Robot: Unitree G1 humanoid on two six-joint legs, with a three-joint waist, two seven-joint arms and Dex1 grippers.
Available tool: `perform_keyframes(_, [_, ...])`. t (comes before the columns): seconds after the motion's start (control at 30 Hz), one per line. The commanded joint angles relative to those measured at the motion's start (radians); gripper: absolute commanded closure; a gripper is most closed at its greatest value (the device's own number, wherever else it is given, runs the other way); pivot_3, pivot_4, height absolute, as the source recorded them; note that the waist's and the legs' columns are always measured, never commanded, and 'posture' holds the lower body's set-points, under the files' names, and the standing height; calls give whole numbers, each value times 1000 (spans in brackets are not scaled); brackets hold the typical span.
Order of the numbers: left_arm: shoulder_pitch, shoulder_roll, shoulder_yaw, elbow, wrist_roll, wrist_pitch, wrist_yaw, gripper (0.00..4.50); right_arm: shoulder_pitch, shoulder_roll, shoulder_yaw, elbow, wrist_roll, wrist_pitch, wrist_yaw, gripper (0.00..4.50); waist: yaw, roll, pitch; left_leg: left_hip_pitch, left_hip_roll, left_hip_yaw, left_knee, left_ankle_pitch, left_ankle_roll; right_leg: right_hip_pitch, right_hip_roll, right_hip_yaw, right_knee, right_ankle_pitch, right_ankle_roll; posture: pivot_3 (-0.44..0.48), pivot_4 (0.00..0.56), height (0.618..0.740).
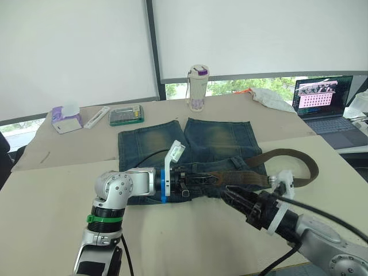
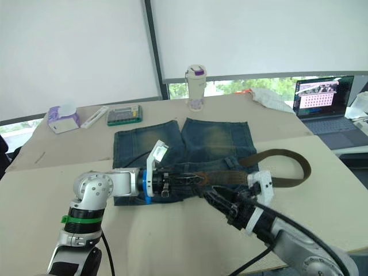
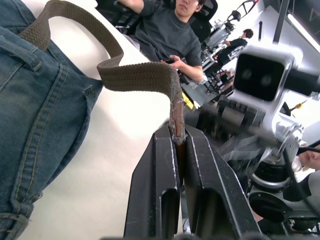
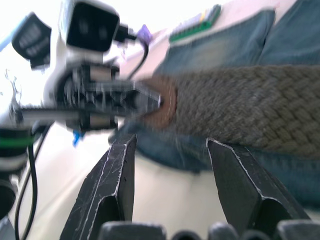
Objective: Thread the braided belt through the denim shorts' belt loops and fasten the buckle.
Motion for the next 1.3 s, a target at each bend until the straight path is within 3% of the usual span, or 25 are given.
perform_keyframes(0.03, [9,11,5,-44,-39,12,7,4500,-36,-9,-37,-4,110,-74,-44,2003,0,0,0,0,0,0,0,0,0,0,0,0,0,0,0,0,150,740])
perform_keyframes(0.13, [18,17,1,-49,-46,9,14,4500,-54,-26,-42,9,178,-101,-80,2003,-1,0,0,0,0,0,0,0,0,0,0,0,0,0,0,0,150,740])
perform_keyframes(0.4, [25,36,-11,-54,-54,6,12,4500,-62,-51,-10,16,207,-145,-133,4475,-1,0,0,0,0,0,0,0,0,0,0,0,0,0,0,0,150,740])
perform_keyframes(0.87, [18,55,-28,-41,-52,-4,-2,4500,-75,-45,46,19,187,-200,-189,4475,-1,0,0,0,0,0,0,0,0,0,0,0,-1,0,0,0,150,740])
perform_keyframes(0.9, [19,55,-27,-41,-55,-3,-2,4500,-77,-47,50,18,176,-203,-188,3770,-1,0,0,0,0,0,0,0,0,0,0,0,-1,0,0,0,150,740])
perform_keyframes(1.0, [21,56,-29,-41,-57,-3,-3,4500,-86,-47,62,20,136,-213,-198,2845,-1,0,0,0,0,0,0,0,0,0,0,0,-1,0,0,0,150,740])
perform_keyframes(1.13, [23,59,-32,-38,-55,-5,-6,4500,-102,-28,65,31,129,-236,-214,2845,-1,1,0,-1,0,0,0,0,0,0,0,0,-1,0,0,0,150,740])
perform_keyframes(1.3, [25,68,-35,-35,-51,-9,-11,4500,-97,-32,72,24,134,-241,-206,4366,-2,1,0,-1,0,0,0,0,0,0,0,0,-1,0,0,0,150,740])
